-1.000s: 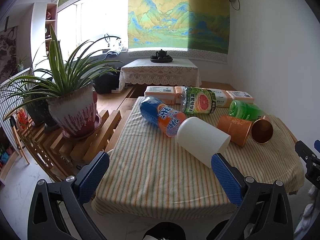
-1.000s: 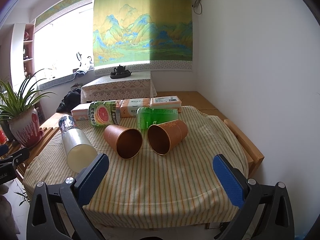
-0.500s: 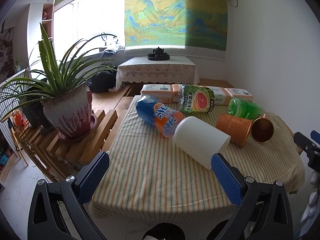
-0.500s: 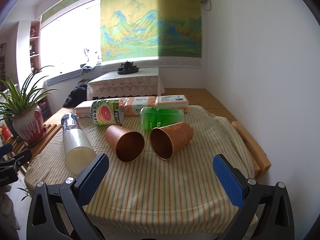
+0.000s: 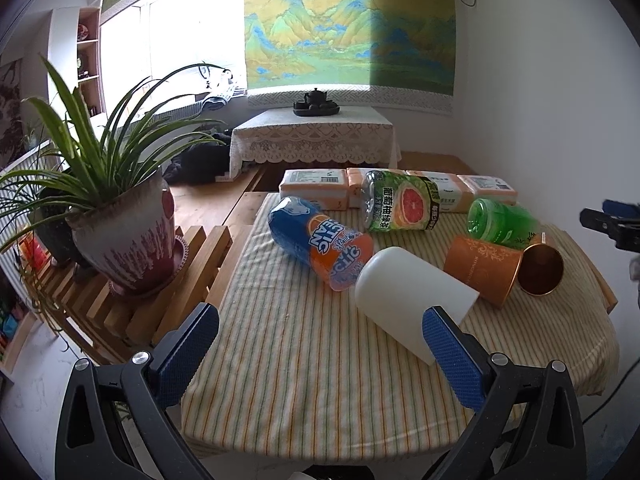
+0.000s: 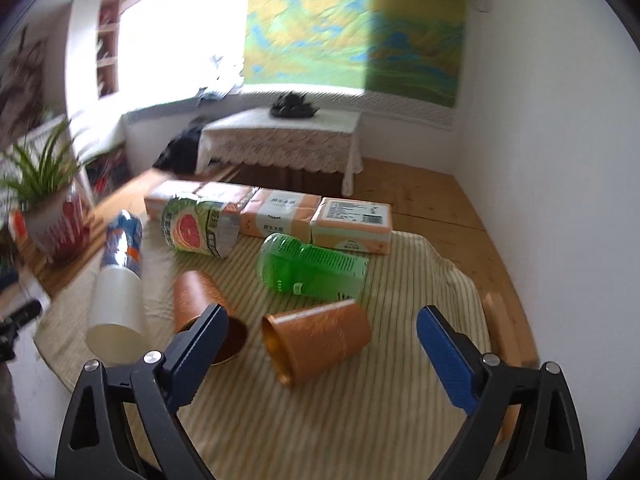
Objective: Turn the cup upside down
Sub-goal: 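Reach the right gripper to the green cup lying on its side and grasp it, then lift the green cup with the right gripper and carry it toward the left tool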
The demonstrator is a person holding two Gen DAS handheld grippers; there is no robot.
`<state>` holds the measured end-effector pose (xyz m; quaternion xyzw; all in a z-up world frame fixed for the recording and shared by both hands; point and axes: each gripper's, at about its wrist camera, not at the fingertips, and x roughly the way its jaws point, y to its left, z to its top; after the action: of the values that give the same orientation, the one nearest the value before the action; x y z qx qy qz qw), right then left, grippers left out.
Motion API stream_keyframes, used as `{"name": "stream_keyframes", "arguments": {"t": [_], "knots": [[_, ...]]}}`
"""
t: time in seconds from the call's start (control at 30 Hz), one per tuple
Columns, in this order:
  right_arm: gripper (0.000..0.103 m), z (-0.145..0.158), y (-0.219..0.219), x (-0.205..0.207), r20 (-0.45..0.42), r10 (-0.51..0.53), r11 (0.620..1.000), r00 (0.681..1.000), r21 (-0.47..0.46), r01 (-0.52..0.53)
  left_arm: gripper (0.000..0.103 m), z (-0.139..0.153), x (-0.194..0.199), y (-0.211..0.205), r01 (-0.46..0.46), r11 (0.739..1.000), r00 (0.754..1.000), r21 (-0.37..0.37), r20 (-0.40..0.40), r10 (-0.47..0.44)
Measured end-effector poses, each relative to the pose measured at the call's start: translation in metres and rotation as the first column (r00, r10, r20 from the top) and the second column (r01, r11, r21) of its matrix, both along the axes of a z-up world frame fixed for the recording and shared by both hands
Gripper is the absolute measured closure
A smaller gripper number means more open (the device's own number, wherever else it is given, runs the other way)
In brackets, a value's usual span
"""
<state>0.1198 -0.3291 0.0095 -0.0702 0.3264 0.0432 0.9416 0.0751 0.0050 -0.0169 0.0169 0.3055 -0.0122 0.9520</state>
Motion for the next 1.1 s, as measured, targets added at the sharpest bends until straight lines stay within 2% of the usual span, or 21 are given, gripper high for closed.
{"name": "stream_keyframes", "arguments": {"t": [0.07,0.13,0.23,0.43,0.53,0.67,0.9,1.0,1.1], "knots": [[0.013,-0.001,0.002,0.023,-0.041,0.056,0.996,0.998,-0.066,-0.059,0.000,0.001,0.005,-0.001,0.004,1.000,1.000,0.009,0.004,-0.004],[0.018,-0.003,0.001,0.043,-0.090,0.101,0.990,0.991,-0.091,-0.109,0.000,0.002,0.009,-0.003,0.008,1.000,1.000,0.013,0.004,-0.008],[0.019,-0.009,0.006,0.075,-0.153,0.160,0.975,0.975,-0.130,-0.180,0.000,0.003,0.017,-0.002,0.004,1.000,1.000,0.008,-0.001,-0.004],[0.019,-0.028,0.022,0.122,-0.288,0.315,0.922,0.904,-0.136,-0.364,0.000,0.004,0.034,0.003,-0.024,1.000,1.000,0.005,-0.013,0.024],[0.019,-0.038,0.033,0.141,-0.361,0.376,0.888,0.853,-0.121,-0.443,0.000,0.001,0.043,0.007,-0.038,0.999,0.999,-0.013,-0.029,0.038],[0.019,-0.052,0.045,0.155,-0.419,0.413,0.846,0.809,-0.152,-0.511,0.000,-0.005,0.053,0.008,-0.041,0.999,0.998,-0.009,-0.048,0.040],[0.019,-0.075,0.056,0.175,-0.485,0.436,0.807,0.758,-0.162,-0.568,0.000,-0.011,0.060,0.005,-0.039,0.999,0.998,0.001,-0.056,0.039],[0.019,-0.085,0.057,0.179,-0.505,0.428,0.798,0.750,-0.178,-0.575,0.000,-0.012,0.062,0.006,-0.044,0.999,0.997,0.000,-0.060,0.044],[0.025,-0.094,0.058,0.184,-0.521,0.423,0.789,0.741,-0.191,-0.584,0.000,-0.012,0.064,0.009,-0.054,0.999,0.997,0.001,-0.058,0.054]]}}
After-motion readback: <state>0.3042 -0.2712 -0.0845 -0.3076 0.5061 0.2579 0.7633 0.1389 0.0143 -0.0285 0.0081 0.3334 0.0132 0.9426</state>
